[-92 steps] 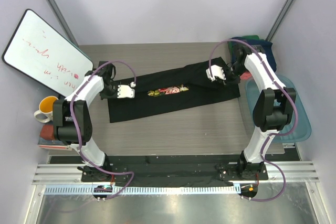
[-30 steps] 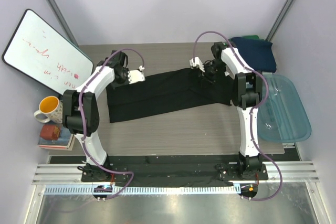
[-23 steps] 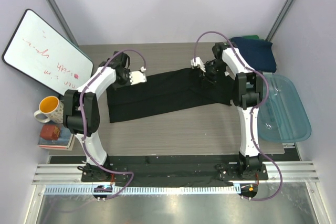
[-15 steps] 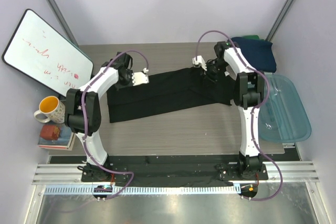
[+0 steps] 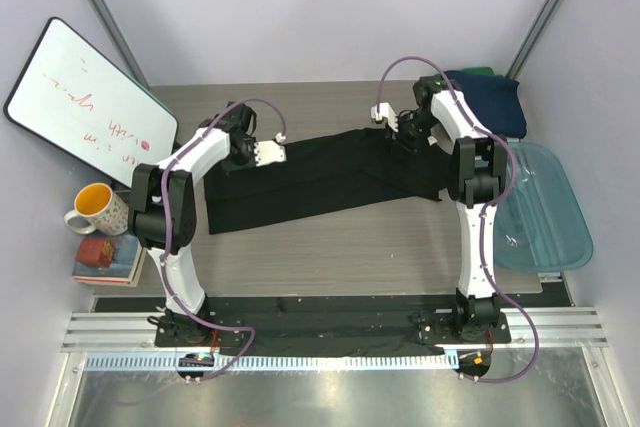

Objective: Fold and stack the t-shirts
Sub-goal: Fold the other side of the tshirt into a rectangle

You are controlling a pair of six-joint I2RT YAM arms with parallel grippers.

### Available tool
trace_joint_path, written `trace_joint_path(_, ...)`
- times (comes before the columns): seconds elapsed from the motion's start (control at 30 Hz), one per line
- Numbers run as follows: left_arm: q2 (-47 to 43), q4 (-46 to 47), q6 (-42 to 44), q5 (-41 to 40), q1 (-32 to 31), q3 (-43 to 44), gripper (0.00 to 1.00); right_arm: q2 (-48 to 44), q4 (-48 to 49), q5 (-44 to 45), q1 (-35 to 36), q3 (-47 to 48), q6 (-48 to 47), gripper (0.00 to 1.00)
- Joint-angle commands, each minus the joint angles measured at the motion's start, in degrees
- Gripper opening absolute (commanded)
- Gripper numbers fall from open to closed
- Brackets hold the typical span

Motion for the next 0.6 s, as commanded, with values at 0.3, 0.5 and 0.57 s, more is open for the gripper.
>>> trace_joint_path(0.3,0.8,1.0,-0.6,0.1,-0.4,2.6,0.11,-2.7,-1.1,-0.4,1.0,0.5,-2.0,0.01)
trace_joint_path(0.5,0.8,1.1,-0.5,0.5,-0.4,2.6,0.11,-6.0,-4.7,-1.5,2.1,-0.1,-3.9,0.01)
trace_joint_path(0.57,0.8,1.3,-0.6,0.7,-0.4,2.6,0.11,-6.8,-5.5,-1.8,2.4,-0.9,-4.5,0.01)
